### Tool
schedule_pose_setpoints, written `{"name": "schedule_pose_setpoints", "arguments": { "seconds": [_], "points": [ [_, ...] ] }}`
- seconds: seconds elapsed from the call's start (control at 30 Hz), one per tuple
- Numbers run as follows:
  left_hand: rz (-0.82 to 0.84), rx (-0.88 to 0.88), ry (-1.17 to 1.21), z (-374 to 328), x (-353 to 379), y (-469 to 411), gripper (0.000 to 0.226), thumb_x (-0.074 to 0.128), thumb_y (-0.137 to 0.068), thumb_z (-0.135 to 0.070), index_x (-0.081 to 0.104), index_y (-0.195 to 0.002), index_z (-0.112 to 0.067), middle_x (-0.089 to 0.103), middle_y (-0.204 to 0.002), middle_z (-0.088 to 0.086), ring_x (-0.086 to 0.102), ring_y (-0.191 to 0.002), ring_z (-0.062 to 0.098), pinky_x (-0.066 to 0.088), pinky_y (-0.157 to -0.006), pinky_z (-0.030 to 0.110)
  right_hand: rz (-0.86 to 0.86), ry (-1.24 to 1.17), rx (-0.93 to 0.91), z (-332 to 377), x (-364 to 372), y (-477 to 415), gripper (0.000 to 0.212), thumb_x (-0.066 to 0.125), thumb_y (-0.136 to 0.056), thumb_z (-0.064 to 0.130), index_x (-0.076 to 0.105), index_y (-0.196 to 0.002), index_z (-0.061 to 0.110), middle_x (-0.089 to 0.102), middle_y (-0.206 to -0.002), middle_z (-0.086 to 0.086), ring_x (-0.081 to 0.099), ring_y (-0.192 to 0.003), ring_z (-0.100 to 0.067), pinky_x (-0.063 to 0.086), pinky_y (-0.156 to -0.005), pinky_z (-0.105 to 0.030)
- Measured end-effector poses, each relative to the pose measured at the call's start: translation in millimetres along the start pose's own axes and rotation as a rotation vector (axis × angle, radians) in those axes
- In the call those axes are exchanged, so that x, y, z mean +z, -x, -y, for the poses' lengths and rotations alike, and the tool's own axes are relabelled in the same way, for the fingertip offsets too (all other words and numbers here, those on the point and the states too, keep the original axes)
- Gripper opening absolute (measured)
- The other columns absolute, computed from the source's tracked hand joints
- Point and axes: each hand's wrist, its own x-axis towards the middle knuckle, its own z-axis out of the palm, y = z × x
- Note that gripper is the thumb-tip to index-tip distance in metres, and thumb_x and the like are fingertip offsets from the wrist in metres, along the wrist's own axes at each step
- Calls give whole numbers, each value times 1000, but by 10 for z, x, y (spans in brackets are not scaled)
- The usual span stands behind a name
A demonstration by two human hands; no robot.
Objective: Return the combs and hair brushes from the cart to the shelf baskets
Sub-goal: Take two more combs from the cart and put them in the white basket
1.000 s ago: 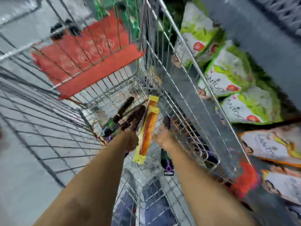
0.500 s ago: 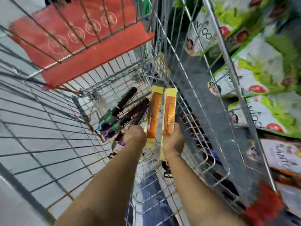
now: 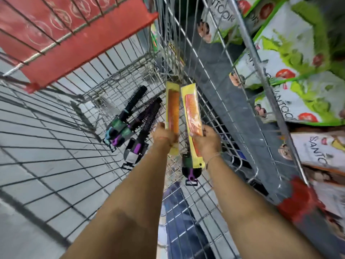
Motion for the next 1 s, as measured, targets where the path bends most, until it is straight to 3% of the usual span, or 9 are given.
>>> {"name": "schedule_pose_setpoints", "arguments": {
  "seconds": [0.07,0.17,0.27,0.37,0.5,0.67,0.83,0.9,1.0],
  "points": [
    [122,15,52,2,-154,96,77,57,-85,7,19,-148,-12,55,-134,18,63,-103,29,50,-91,29,-18,-37,-24,4,-32,71,27,63,-84,12,59,-107,-2,67,-108,-19,63,-99,-33,51,-76,-33],
    [172,79,146,52,-334,240,64,46,-88,14,22,-145,-5,62,-88,19,59,-50,15,48,-50,25,-59,-106,-75,20,-88,312,28,58,-88,10,56,-106,-11,62,-112,-32,58,-106,-42,49,-79,-36],
    [126,187,310,41,-505,489,35,39,-88,19,42,-112,-6,51,-52,7,47,-27,6,35,-27,8,-111,-194,-167,32,-85,645,17,58,-86,5,63,-99,-5,63,-82,-18,62,-62,6,40,-61,-26],
    [179,372,347,-121,-645,981,24,55,-81,4,48,-92,-16,51,-53,4,47,-26,0,36,-29,7,-203,-358,-252,129,-89,1049,14,58,-85,3,60,-82,17,53,-65,6,50,-49,9,39,-56,-13],
    [216,659,504,-580,-638,1796,38,54,-81,9,53,-117,-5,55,-69,6,47,-25,-3,41,-31,12,-401,-535,-441,556,-391,1747,26,58,-88,12,51,-67,27,48,-63,14,48,-55,2,36,-60,-15],
    [315,895,595,-1031,-182,3155,34,46,-78,15,49,-58,-12,49,-43,-1,46,-46,17,39,-52,27,-775,-732,-679,898,-1267,2557,8,62,-85,15,60,-78,18,55,-73,4,46,-65,2,38,-68,-16],
    [488,1084,251,-907,408,4332,19,55,-76,1,56,-63,-13,52,-62,6,47,-50,14,41,-58,27,-1094,-937,-705,791,-2349,3358,15,63,-84,15,51,-90,20,55,-70,13,53,-61,8,39,-62,-20],
    [556,1114,87,-862,724,4634,23,57,-76,-1,51,-60,-17,55,-64,9,53,-41,6,45,-51,22,-1262,-959,-634,588,-2788,3598,23,64,-83,20,42,-90,22,59,-73,-1,55,-66,-15,40,-66,-27],
    [555,1176,-156,-849,1257,4884,27,62,-75,0,61,-99,-13,67,-103,21,70,-90,25,55,-84,36,-1383,-859,-401,183,-3379,3824,21,59,-87,26,41,-87,15,56,-82,-13,54,-78,-25,36,-65,-33]
  ]
}}
